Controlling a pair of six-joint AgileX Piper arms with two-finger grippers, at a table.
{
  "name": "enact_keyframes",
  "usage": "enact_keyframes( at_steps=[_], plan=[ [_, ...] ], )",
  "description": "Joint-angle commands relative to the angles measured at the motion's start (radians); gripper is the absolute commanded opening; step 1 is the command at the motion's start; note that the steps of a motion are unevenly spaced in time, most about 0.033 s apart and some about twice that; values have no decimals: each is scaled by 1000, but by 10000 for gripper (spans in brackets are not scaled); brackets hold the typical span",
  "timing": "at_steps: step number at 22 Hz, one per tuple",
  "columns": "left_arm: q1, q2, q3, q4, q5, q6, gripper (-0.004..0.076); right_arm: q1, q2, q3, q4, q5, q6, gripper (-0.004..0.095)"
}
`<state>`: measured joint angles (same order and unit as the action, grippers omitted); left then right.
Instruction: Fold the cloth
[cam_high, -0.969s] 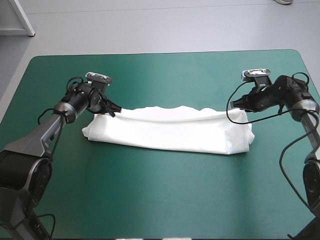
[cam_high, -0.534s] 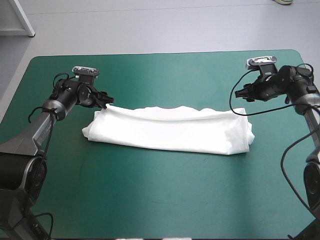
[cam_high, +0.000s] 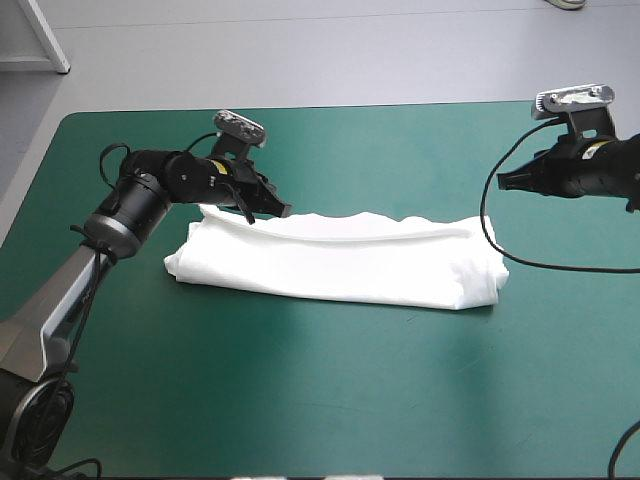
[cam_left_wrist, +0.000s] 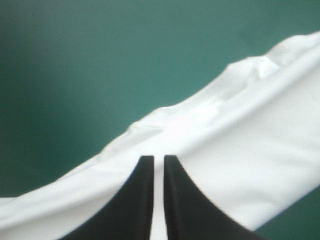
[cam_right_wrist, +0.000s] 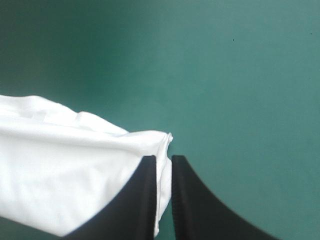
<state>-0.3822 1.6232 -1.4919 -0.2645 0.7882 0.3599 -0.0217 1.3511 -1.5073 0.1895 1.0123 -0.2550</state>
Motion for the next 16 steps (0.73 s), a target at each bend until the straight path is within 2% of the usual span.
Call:
enact_keyframes(
  at_steps=[1, 8, 13, 16],
  plan=[
    [-64, -12, -24, -89, -34, 9, 19, -16, -76, -19, -15, 5, 12, -13],
    [-95, 131, -20, -133, -8, 10, 19, -59, -115, 93, 12, 10, 16, 3],
    [-95, 268, -20, -176, -15, 13, 19, -59, -113, 155, 25, -22, 16, 201],
    [-95, 304, -20, -246, -13, 70, 19, -59, -103, 155, 24, -38, 16, 310]
  ],
)
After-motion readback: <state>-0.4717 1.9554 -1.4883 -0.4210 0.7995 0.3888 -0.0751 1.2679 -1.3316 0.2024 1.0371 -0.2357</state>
